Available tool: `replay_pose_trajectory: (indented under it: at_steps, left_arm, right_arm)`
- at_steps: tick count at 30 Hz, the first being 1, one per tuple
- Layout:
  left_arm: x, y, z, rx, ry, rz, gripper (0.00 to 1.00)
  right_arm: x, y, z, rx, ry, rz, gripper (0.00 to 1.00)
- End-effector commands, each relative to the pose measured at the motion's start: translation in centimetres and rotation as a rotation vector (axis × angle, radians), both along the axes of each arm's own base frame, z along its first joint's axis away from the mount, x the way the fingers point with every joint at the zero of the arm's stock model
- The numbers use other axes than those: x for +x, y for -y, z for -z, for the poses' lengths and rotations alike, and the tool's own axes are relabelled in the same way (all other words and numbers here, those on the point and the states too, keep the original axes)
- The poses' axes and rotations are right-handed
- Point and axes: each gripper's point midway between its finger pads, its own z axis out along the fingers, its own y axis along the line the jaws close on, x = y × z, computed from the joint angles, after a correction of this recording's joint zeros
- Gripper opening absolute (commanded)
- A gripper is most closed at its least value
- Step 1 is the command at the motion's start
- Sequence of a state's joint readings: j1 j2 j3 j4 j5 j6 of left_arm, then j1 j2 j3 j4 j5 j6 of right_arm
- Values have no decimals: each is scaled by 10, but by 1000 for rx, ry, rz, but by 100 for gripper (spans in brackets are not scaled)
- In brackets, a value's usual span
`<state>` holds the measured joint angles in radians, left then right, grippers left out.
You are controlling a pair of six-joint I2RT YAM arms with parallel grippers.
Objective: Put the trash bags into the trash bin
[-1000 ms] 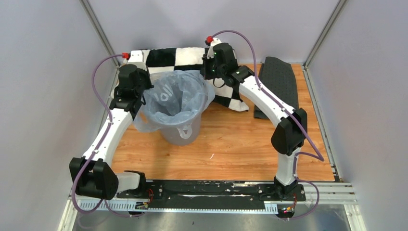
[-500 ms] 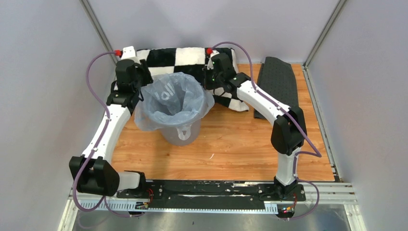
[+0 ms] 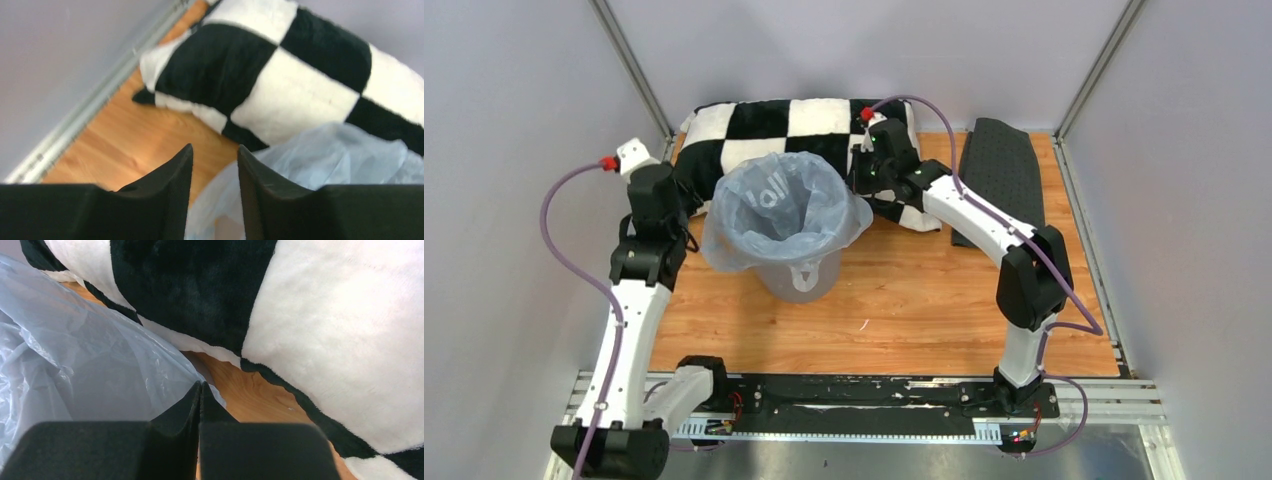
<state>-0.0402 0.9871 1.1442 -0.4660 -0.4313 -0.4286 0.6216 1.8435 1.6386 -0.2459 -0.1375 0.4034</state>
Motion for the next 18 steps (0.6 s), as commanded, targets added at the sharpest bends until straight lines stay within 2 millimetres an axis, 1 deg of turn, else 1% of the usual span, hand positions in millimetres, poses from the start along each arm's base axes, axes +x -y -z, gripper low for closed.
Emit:
replay_pose_trajectory:
  at_steps: [1, 2, 5, 7, 11, 15, 18]
  left_arm:
    - [-30, 12, 62, -127, -111, 5, 34]
    - [-35, 15, 73, -147, -122, 12, 30]
    - [-32, 25, 85, -178, -114, 67, 29]
    - [-24, 34, 90, -185, -125, 116, 31]
    - [-6, 55, 103, -239, -142, 216, 31]
    - [3, 77, 110, -252, -126, 292, 32]
    - [8, 98, 120, -265, -144, 351, 32]
  right_arm:
    - [-4, 6, -12, 45, 6, 9, 0]
    - [-4, 6, -12, 46, 4, 9, 0]
    - [-7, 7, -10, 51, 1, 7, 0]
    - [-10, 8, -8, 55, -3, 9, 0]
    - [-16, 10, -6, 67, -11, 10, 0]
    - [-24, 17, -6, 63, -11, 19, 0]
    - [-33, 29, -8, 52, 0, 43, 0]
